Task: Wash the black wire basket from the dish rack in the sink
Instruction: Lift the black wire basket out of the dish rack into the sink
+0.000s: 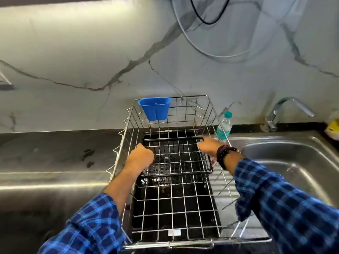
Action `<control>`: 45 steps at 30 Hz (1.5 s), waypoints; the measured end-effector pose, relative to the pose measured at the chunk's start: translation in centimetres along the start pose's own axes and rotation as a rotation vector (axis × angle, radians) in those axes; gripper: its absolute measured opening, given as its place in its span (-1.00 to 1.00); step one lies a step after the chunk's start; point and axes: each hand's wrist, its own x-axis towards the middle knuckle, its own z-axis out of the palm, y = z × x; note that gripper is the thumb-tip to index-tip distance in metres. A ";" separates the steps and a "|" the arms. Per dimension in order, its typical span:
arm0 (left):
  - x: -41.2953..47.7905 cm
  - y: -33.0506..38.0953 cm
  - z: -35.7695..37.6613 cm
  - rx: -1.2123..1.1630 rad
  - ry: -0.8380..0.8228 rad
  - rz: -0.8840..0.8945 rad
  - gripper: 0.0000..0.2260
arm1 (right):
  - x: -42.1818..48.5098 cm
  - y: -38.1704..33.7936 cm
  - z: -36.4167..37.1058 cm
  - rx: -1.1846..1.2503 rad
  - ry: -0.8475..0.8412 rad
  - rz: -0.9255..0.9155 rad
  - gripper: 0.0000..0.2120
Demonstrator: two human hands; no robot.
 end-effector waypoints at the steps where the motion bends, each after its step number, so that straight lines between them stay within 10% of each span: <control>1: 0.1 0.1 0.2 -0.004 -0.014 -0.023 -0.56 | 0.4 0.0 0.5 -0.023 -0.032 -0.001 -0.64; 19: -1.5 14.5 -4.5 -0.790 0.143 0.217 -0.77 | -3.1 6.4 -17.9 0.439 0.264 -0.242 -0.81; 36: -8.4 31.5 26.4 -0.633 -0.056 -0.003 -0.78 | 2.8 41.7 -23.2 0.666 -0.007 0.086 -0.79; 45: -3.9 30.5 40.5 -0.508 -0.128 0.048 -0.65 | 8.7 48.6 -16.9 0.455 0.193 0.315 -0.72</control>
